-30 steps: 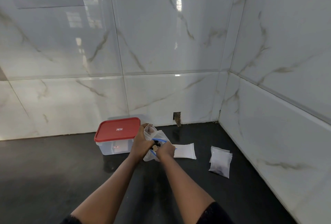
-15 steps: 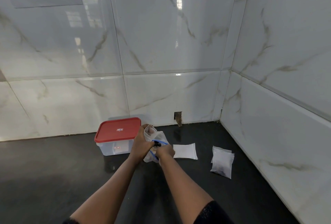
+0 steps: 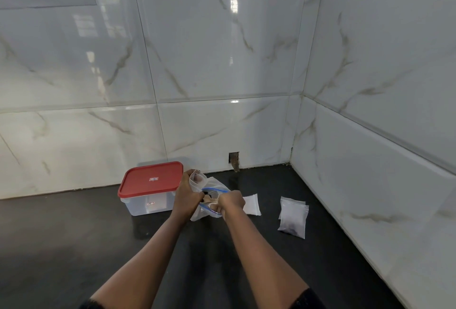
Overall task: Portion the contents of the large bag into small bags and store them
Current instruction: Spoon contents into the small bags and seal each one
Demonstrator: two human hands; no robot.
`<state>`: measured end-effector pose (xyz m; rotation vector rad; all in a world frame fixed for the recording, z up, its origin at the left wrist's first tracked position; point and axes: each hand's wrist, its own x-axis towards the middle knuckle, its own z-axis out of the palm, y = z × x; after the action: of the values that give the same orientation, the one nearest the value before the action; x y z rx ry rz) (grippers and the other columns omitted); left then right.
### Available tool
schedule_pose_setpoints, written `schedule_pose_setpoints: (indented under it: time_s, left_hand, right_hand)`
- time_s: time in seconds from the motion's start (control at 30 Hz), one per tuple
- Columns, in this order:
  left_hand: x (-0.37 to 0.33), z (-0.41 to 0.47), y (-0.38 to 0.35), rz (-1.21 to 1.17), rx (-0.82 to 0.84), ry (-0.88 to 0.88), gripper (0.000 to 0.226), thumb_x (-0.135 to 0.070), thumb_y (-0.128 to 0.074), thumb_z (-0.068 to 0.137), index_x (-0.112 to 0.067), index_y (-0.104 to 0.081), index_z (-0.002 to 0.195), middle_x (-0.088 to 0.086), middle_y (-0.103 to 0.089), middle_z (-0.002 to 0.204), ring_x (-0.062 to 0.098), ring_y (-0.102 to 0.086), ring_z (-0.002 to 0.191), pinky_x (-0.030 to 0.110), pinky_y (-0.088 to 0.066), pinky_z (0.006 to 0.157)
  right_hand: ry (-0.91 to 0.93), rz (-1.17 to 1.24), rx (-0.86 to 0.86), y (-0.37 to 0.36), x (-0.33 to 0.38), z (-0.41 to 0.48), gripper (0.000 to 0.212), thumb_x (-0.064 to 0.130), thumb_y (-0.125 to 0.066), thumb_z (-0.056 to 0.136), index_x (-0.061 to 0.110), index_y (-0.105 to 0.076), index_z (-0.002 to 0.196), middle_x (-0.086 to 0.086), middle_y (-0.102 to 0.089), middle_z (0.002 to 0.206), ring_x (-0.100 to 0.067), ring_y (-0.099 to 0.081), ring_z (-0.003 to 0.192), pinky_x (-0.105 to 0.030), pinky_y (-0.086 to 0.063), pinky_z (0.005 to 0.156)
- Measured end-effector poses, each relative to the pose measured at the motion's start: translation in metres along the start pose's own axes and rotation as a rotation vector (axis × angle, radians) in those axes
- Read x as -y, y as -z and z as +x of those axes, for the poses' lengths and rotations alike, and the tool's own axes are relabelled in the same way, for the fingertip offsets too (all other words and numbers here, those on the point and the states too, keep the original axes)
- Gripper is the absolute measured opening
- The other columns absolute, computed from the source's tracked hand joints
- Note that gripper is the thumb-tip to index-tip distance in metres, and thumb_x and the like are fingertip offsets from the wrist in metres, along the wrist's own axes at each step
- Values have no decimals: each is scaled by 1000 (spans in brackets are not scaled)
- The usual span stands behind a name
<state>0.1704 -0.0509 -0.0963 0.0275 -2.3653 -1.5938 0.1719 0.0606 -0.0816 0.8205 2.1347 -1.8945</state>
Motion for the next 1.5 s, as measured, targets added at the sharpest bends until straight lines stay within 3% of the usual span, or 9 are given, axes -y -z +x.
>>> schedule_pose_setpoints:
  time_s: [0.17,0.27,0.5,0.77,0.87,1.0,1.13,1.37,1.5]
  left_hand:
    - [-1,-4,1,-2,-34,18,60,1,-72,72,-9,-42,123,4,-54,107,19,-52,97,18,-42,73]
    - [-1,-8,-1,-12,-37,17,60,0,-74,73,-9,-42,123,3,-52,106,19,-51,96,24,-42,77]
    - [-7,-12,-4,-62,-38,29,59,1,-73,73,-7,-42,122,5,-52,108,19,-50,98,26,-42,81]
    - [-2,-19,-14,-34,25,58,62,1,-73,72,-6,-40,124,10,-53,116,25,-51,107,34,-44,92]
    - [0,-19,-17,-1,27,63,65,1,-73,71,-7,-40,126,11,-54,120,28,-52,111,40,-45,98]
    - [1,-18,-20,31,16,70,68,-2,-74,71,-7,-38,128,11,-53,123,29,-52,113,39,-44,96]
    - [0,-16,-22,31,9,101,68,-3,-74,72,-7,-36,130,12,-51,126,29,-51,115,34,-43,94]
    - [-1,-11,-25,49,-22,91,68,-7,-74,74,-6,-36,130,12,-49,129,29,-49,117,36,-42,98]
    - [0,-9,-24,17,-13,84,64,-5,-75,73,-8,-39,126,11,-53,122,26,-52,111,35,-45,95]
  right_hand:
    - [19,21,89,23,9,-3,22,-6,-45,92,-6,-58,110,-16,-59,93,-18,-61,58,-22,-56,52]
    - [12,45,111,40,18,-6,18,-9,-42,91,-8,-58,100,-15,-55,74,-21,-60,56,-31,-60,66]
    - [38,-40,233,92,50,-31,31,-15,-31,93,-22,-52,115,-22,-55,79,-22,-56,60,-16,-49,36]
    - [219,22,180,107,69,-45,24,-16,-41,90,-22,-57,107,-19,-54,72,-22,-58,57,-19,-54,47]
    - [307,-119,131,94,69,-46,23,-11,-46,88,-18,-62,104,-18,-61,74,-22,-61,60,-32,-57,74]
    - [503,-393,72,81,63,-54,25,0,-55,85,-4,-68,106,-15,-69,89,-18,-65,72,-26,-55,70]
    - [670,-536,57,77,57,-60,26,1,-56,89,2,-68,112,-17,-71,104,-24,-68,97,-31,-50,97]
    - [751,-663,32,77,59,-58,32,-2,-55,89,7,-66,118,-10,-66,119,-20,-62,106,-23,-47,97]
    - [666,-660,-88,89,63,-47,28,1,-54,87,4,-68,111,-11,-69,106,-21,-64,97,-18,-48,76]
